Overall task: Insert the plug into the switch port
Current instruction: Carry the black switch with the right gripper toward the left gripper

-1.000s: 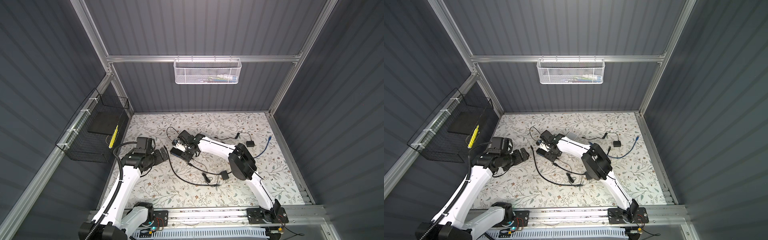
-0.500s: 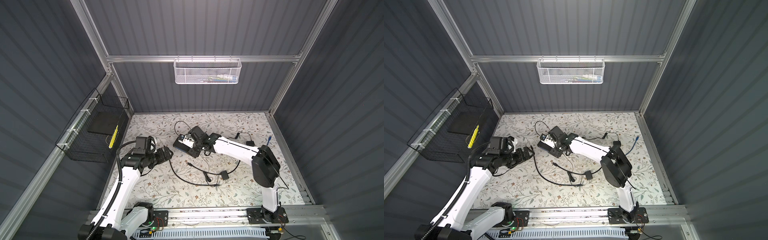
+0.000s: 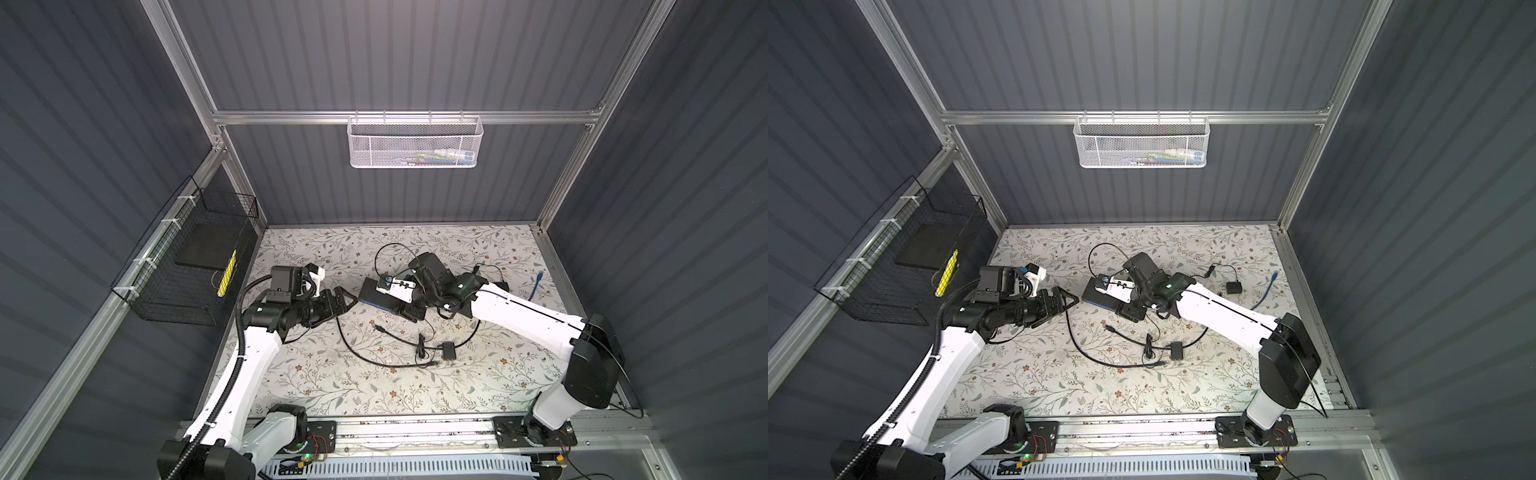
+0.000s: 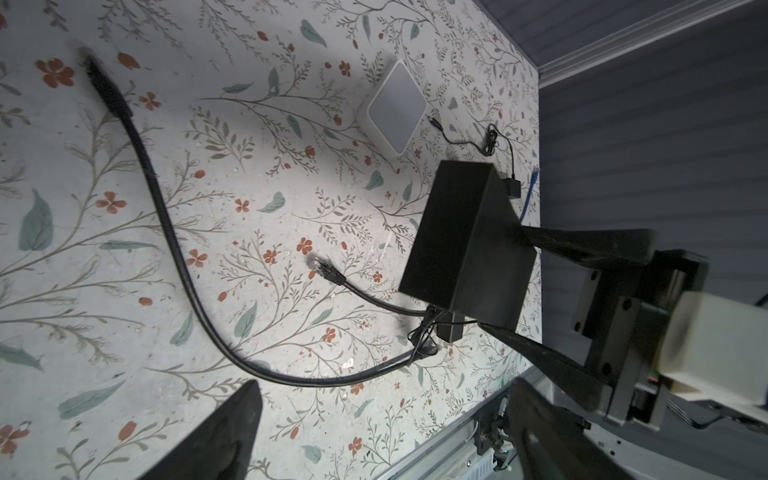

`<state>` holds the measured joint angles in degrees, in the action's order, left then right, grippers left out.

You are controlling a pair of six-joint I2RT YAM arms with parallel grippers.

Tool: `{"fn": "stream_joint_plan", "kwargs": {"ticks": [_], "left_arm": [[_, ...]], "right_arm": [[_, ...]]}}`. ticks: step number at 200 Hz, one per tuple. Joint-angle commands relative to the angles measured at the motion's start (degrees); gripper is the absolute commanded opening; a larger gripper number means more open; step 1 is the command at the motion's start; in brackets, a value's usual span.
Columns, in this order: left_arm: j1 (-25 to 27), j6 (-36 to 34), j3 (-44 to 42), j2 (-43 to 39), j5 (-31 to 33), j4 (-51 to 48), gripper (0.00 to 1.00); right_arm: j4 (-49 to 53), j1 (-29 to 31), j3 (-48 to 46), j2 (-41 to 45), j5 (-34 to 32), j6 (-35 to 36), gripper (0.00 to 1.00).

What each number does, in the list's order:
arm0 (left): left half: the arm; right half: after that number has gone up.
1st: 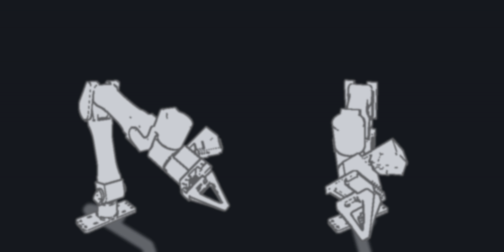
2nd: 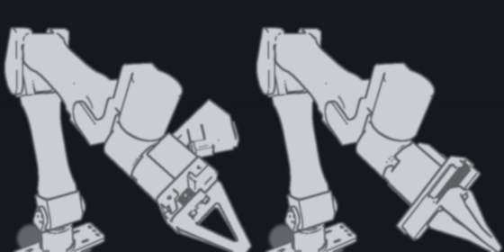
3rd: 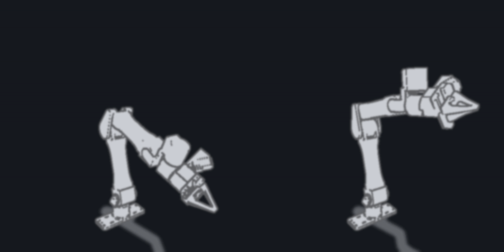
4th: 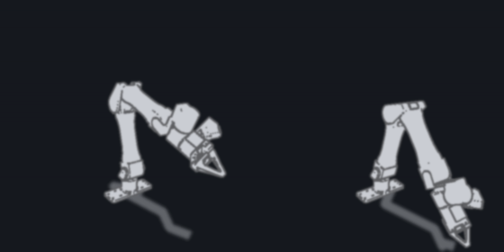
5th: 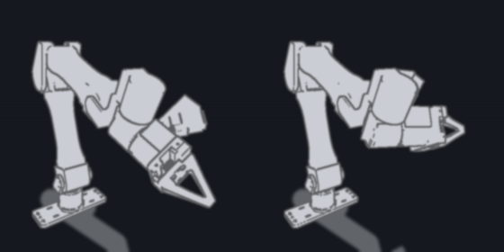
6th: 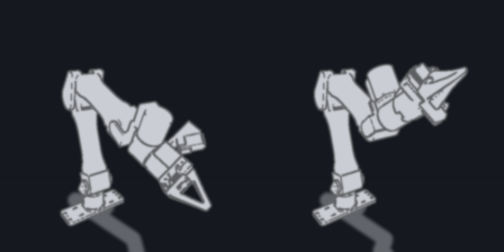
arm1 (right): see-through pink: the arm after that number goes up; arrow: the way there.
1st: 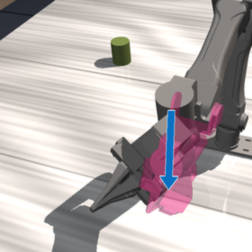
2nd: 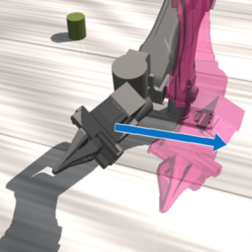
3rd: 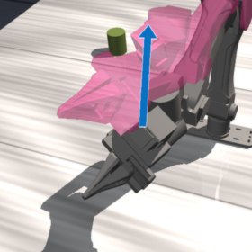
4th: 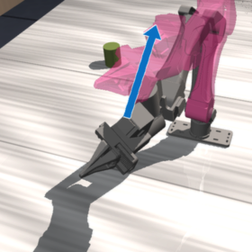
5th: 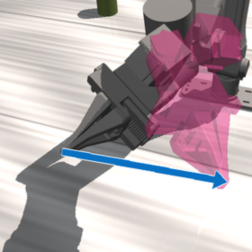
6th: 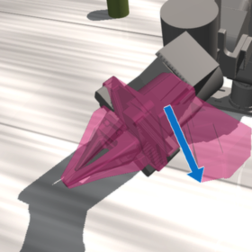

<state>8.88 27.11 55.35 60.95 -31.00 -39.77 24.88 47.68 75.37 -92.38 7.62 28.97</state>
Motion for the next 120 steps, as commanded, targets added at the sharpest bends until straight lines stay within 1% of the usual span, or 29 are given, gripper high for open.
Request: {"fn": "stream_joint_plan", "kwargs": {"ticks": [1,5,32,67,120], "left_arm": [[-0.36,-1.54,0.87,1.12,-6.75,1.41,0.91],[-0.36,-1.56,0.93,1.33,-7.14,1.48,0.9],[-0.36,-1.13,0.13,1.5,-11.79,3.41,0.9],[-0.33,-1.14,-0.45,2.56,-14.05,4.01,0.9],[-0.27,-1.92,-0.95,3.19,-16.85,4.35,0.86]], "right_arm": [[-2.3,0.08,-2.5,3.52,3.34,0.29,0.32],[-4.03,0.29,-3.14,3.92,3.37,0.25,0.32],[-5.66,1.17,-4.87,5.64,3.87,0.48,0.31],[-6.1,3.47,-4.59,6.4,3.96,1.48,0.31],[-5.56,6.2,-2.57,4.08,3.47,3.6,0.31]]}}
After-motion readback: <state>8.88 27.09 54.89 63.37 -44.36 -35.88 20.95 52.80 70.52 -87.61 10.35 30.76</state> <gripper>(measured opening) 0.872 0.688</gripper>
